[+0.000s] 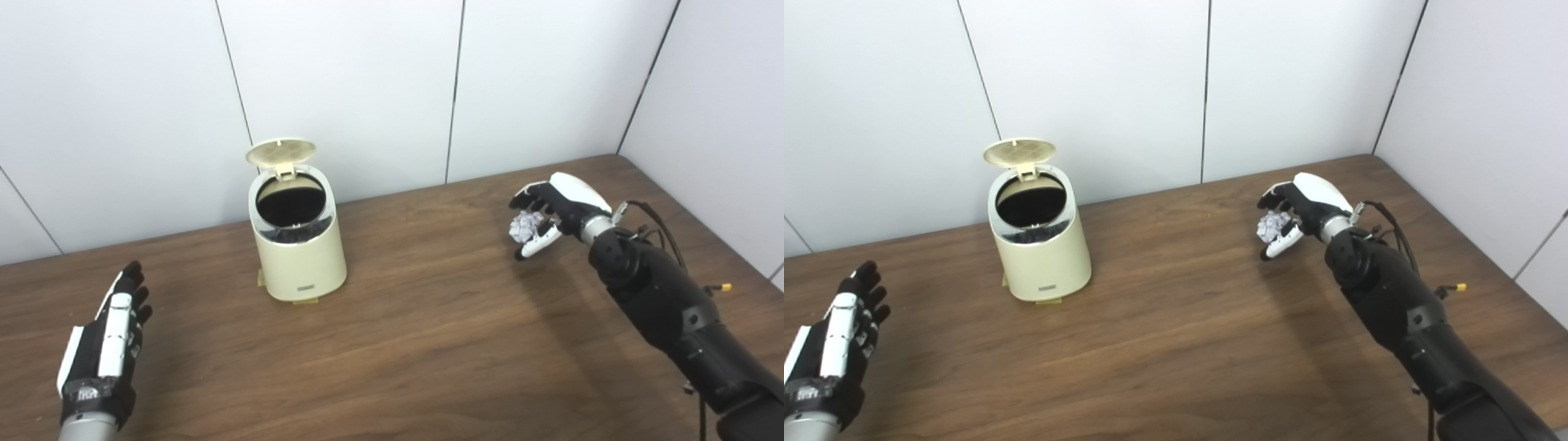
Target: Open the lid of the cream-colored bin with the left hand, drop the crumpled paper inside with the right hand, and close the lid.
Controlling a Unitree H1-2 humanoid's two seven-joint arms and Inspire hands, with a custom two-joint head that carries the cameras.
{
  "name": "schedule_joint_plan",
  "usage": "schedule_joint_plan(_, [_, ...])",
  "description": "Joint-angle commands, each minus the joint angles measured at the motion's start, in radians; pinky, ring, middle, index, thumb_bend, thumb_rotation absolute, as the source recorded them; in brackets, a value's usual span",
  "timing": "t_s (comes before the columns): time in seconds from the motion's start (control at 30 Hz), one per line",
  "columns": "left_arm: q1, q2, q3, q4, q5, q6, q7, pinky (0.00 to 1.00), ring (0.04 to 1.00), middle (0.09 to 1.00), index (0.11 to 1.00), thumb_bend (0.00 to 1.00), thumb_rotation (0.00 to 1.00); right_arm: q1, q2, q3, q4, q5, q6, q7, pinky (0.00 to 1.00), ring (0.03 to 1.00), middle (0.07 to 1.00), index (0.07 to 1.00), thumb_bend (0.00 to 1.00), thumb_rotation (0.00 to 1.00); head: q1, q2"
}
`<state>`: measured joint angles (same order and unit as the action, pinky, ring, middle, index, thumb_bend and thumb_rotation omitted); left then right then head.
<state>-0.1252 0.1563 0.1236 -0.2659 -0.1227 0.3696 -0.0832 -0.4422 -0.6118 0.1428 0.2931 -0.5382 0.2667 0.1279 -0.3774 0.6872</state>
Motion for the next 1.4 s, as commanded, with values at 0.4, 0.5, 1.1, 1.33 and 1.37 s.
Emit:
schedule_joint_plan(0.4, [-0.023,-0.002,0.016,-0.066,-0.029,-0.041,0.002,1.0,0.991,0.988,0.979,0.49,0.87,-0.036,-0.017,-0.008,-0.05,-0.027,0.022,0.016,0.3,0.349,0.431,0.526,0.61,0.09,0.002,0.003])
schedule_joint_plan(0.5, [-0.017,-0.008,0.02,-0.065,-0.062,-0.058,-0.011,1.0,0.994,0.993,0.965,0.42,0.9,-0.02,0.004,-0.008,-0.04,-0.051,0.012,-0.036,0.42,0.381,0.455,0.502,0.53,0.03,0.01,-0.008])
schedule_joint_plan(1.1, [-0.022,-0.009,0.019,-0.076,-0.082,-0.055,-0.014,1.0,1.0,1.0,0.974,0.32,0.94,0.003,0.046,-0.006,-0.011,-0.103,-0.099,-0.231,0.46,0.374,0.493,0.528,0.51,0.0,0.026,-0.009])
schedule_joint_plan(1.33, [-0.022,-0.013,0.013,-0.066,-0.073,-0.061,-0.011,1.0,0.988,0.992,0.951,0.34,0.89,0.013,0.053,-0.025,-0.097,-0.128,-0.123,-0.285,0.47,0.401,0.534,0.478,0.51,0.0,0.064,-0.011])
schedule_joint_plan(1.37, [-0.021,-0.014,0.012,-0.065,-0.072,-0.06,-0.011,1.0,0.987,0.991,0.952,0.35,0.88,0.013,0.053,-0.028,-0.104,-0.13,-0.134,-0.296,0.47,0.403,0.538,0.475,0.51,0.0,0.068,-0.012])
